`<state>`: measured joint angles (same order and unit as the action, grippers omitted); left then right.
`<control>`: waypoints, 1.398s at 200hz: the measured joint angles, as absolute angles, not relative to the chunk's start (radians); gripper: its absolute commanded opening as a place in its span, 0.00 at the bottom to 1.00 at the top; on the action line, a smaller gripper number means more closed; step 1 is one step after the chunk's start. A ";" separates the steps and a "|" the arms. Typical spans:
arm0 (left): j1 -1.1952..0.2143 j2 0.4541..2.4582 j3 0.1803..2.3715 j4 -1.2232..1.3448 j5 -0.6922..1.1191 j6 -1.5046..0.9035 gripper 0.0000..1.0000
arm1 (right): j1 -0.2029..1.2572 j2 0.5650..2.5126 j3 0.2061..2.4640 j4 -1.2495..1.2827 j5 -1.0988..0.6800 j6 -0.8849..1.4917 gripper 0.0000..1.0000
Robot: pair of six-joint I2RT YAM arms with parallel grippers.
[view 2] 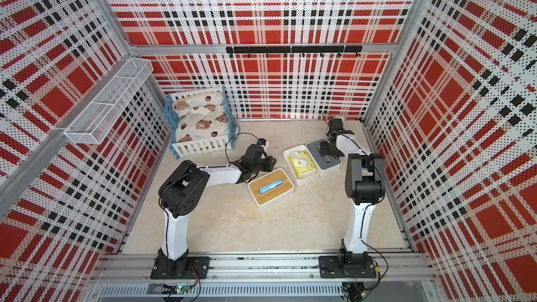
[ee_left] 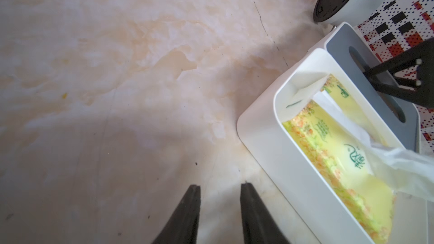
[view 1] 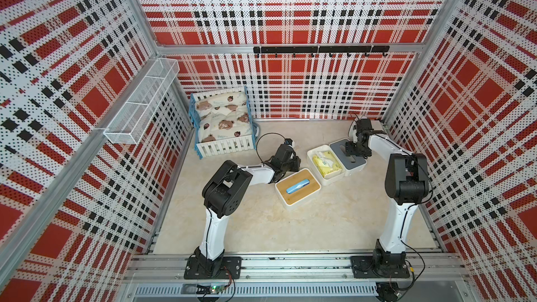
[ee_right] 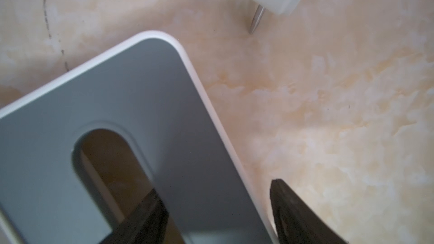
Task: Put the tissue paper into the tissue box
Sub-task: Pick up the box lid from the center of the board, then close the box lid on the tissue box.
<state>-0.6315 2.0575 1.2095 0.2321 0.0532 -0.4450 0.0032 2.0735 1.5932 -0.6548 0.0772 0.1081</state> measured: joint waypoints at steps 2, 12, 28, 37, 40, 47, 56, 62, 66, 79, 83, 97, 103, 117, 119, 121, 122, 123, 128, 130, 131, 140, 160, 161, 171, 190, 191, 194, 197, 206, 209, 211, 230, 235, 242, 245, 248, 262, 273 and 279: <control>-0.632 2.056 1.208 0.233 0.053 -0.445 0.35 | 0.003 2.075 1.596 -0.654 0.078 0.109 0.57; -0.632 2.050 1.197 0.243 0.053 -0.445 0.35 | 0.003 2.082 1.607 -0.657 0.078 0.106 0.51; -0.632 2.039 1.182 0.260 0.052 -0.445 0.34 | 0.003 2.087 1.613 -0.655 0.076 0.104 0.36; -0.632 2.032 1.173 0.270 0.051 -0.446 0.34 | 0.003 2.087 1.613 -0.655 0.072 0.110 0.30; -0.632 2.028 1.170 0.273 0.051 -0.446 0.34 | 0.003 2.087 1.613 -0.655 0.072 0.106 0.28; -0.631 2.022 1.161 0.282 0.049 -0.447 0.34 | 0.003 2.087 1.613 -0.655 0.069 0.107 0.25; -0.630 2.014 1.151 0.291 0.047 -0.447 0.33 | 0.003 2.087 1.613 -0.654 0.067 0.107 0.24; -0.629 2.010 1.144 0.297 0.045 -0.448 0.33 | 0.003 2.087 1.613 -0.654 0.066 0.107 0.23; -0.629 2.007 1.140 0.300 0.044 -0.448 0.33 | 0.003 2.087 1.612 -0.654 0.065 0.107 0.23; -0.629 2.001 1.130 0.308 0.043 -0.448 0.33 | 0.003 2.086 1.608 -0.649 0.064 0.109 0.23; -0.629 2.000 1.127 0.311 0.041 -0.448 0.33 | 0.003 2.084 1.606 -0.646 0.064 0.109 0.23; -0.628 1.994 1.117 0.316 0.037 -0.448 0.33 | 0.003 2.073 1.591 -0.638 0.053 0.113 0.22; -0.627 1.991 1.112 0.319 0.035 -0.449 0.33 | 0.003 2.065 1.582 -0.638 0.044 0.115 0.22; -0.623 1.987 1.107 0.325 0.031 -0.449 0.33 | 0.004 2.042 1.560 -0.649 0.031 0.119 0.22; -0.622 1.987 1.106 0.326 0.031 -0.449 0.33 | 0.004 2.039 1.559 -0.651 0.029 0.120 0.22; -0.622 1.987 1.106 0.328 0.030 -0.449 0.33 | 0.004 2.035 1.558 -0.654 0.027 0.120 0.22; -0.622 1.987 1.106 0.328 0.030 -0.450 0.33 | 0.005 2.034 1.558 -0.655 0.027 0.121 0.22; -0.622 1.987 1.106 0.329 0.029 -0.450 0.33 | 0.005 2.032 1.557 -0.658 0.025 0.121 0.21; -0.621 1.987 1.105 0.331 0.028 -0.450 0.33 | 0.007 2.021 1.557 -0.668 0.020 0.121 0.21; -0.620 1.987 1.104 0.333 0.028 -0.451 0.33 | 0.007 2.018 1.557 -0.670 0.019 0.121 0.21; -0.620 1.987 1.103 0.333 0.028 -0.451 0.33 | 0.007 2.016 1.557 -0.673 0.019 0.121 0.21; -0.617 1.987 1.100 0.337 0.026 -0.452 0.33 | 0.010 1.992 1.559 -0.687 0.015 0.121 0.20; -0.611 1.987 1.095 0.338 0.025 -0.457 0.33 | 0.016 1.930 1.579 -0.725 0.008 0.121 0.18; -0.611 1.987 1.094 0.338 0.025 -0.457 0.33 | 0.017 1.926 1.581 -0.728 0.007 0.121 0.18; -0.608 1.987 1.094 0.340 0.025 -0.460 0.33 | 0.022 1.897 1.604 -0.744 -0.005 0.121 0.17; -0.606 1.987 1.094 0.348 0.024 -0.463 0.33 | 0.050 1.845 1.655 -0.772 -0.039 0.115 0.16; -0.606 1.987 1.094 0.348 0.025 -0.463 0.33 | 0.053 1.843 1.660 -0.774 -0.043 0.112 0.16; -0.606 1.987 1.094 0.348 0.024 -0.463 0.33 | 0.061 1.838 1.671 -0.780 -0.049 0.110 0.16; -0.605 1.987 1.094 0.349 0.024 -0.463 0.33 | 0.068 1.835 1.681 -0.785 -0.053 0.106 0.16; -0.603 1.987 1.094 0.351 0.024 -0.464 0.33 | 0.095 1.832 1.715 -0.797 -0.071 0.093 0.16; -0.603 1.987 1.094 0.351 0.025 -0.464 0.33 | 0.105 1.832 1.725 -0.801 -0.075 0.089 0.16; -0.602 1.987 1.094 0.352 0.025 -0.464 0.33 | 0.112 1.832 1.732 -0.803 -0.079 0.086 0.16; -0.601 1.987 1.094 0.352 0.024 -0.466 0.33 | 0.176 1.832 1.759 -0.817 -0.117 0.057 0.16; -0.601 1.987 1.094 0.352 0.024 -0.466 0.33 | 0.190 1.834 1.761 -0.820 -0.126 0.048 0.16; -0.601 1.987 1.094 0.352 0.024 -0.466 0.33 | 0.208 1.837 1.761 -0.824 -0.138 0.041 0.16; -0.601 1.987 1.094 0.352 0.023 -0.466 0.33 | 0.214 1.839 1.761 -0.826 -0.144 0.038 0.16; -0.601 1.987 1.093 0.353 0.023 -0.466 0.33 | 0.219 1.842 1.761 -0.828 -0.149 0.033 0.16; -0.597 1.987 1.088 0.357 0.023 -0.466 0.32 | 0.230 1.860 1.760 -0.837 -0.161 0.018 0.16; -0.595 1.987 1.081 0.360 0.023 -0.466 0.32 | 0.229 1.874 1.758 -0.842 -0.160 0.010 0.16; -0.593 1.987 1.076 0.361 0.023 -0.466 0.32 | 0.228 1.882 1.758 -0.846 -0.158 0.006 0.16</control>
<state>-0.5930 1.9869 1.0763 0.3607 0.0227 -0.4664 0.2283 1.8816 1.7580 -0.8455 -0.1577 0.0063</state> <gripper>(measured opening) 0.326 0.485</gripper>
